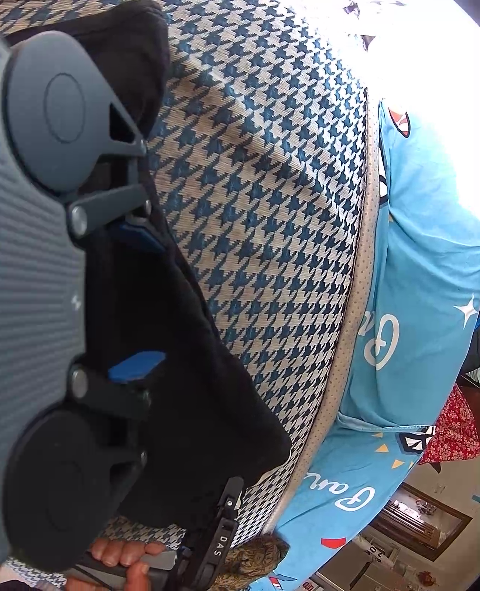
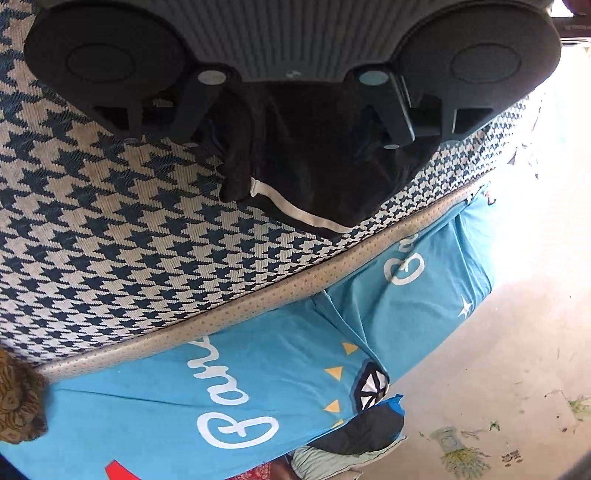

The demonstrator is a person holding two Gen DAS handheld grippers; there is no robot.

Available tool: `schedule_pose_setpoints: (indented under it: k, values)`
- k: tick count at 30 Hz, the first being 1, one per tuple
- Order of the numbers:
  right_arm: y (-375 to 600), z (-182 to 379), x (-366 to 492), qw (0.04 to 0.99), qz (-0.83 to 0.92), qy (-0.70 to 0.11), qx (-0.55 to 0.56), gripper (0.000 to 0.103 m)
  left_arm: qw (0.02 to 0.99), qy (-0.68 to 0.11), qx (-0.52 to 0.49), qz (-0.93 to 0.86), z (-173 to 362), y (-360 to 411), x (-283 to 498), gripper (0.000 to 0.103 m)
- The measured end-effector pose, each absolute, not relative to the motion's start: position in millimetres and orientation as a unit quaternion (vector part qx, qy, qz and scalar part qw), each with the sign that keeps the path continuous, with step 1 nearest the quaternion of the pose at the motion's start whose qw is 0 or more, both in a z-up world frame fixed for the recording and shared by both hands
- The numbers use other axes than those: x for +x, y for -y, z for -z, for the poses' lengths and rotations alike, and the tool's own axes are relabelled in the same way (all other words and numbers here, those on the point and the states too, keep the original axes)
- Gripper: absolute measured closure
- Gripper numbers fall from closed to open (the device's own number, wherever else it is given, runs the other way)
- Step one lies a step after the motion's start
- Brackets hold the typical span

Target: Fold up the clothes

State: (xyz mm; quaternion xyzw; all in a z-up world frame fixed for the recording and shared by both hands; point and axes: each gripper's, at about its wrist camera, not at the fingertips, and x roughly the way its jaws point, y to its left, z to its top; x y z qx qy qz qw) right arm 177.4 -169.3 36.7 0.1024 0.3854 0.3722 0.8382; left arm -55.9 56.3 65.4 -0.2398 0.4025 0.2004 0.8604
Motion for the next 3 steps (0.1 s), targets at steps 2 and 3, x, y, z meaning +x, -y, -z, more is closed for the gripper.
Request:
schedule_pose_setpoints:
  k: [2, 3]
  values:
    - [164.3, -35.5, 176.3, 0.840, -0.372, -0.385, 0.092, 0.060, 0.860, -0.403, -0.240, -0.202, -64.7, -57.2, -55.8, 0.045]
    - [162.1, -34.7, 176.1, 0.839, -0.373, -0.386, 0.089, 0.074, 0.859, -0.404, -0.240, -0.203, -64.4, -57.7, -55.8, 0.045]
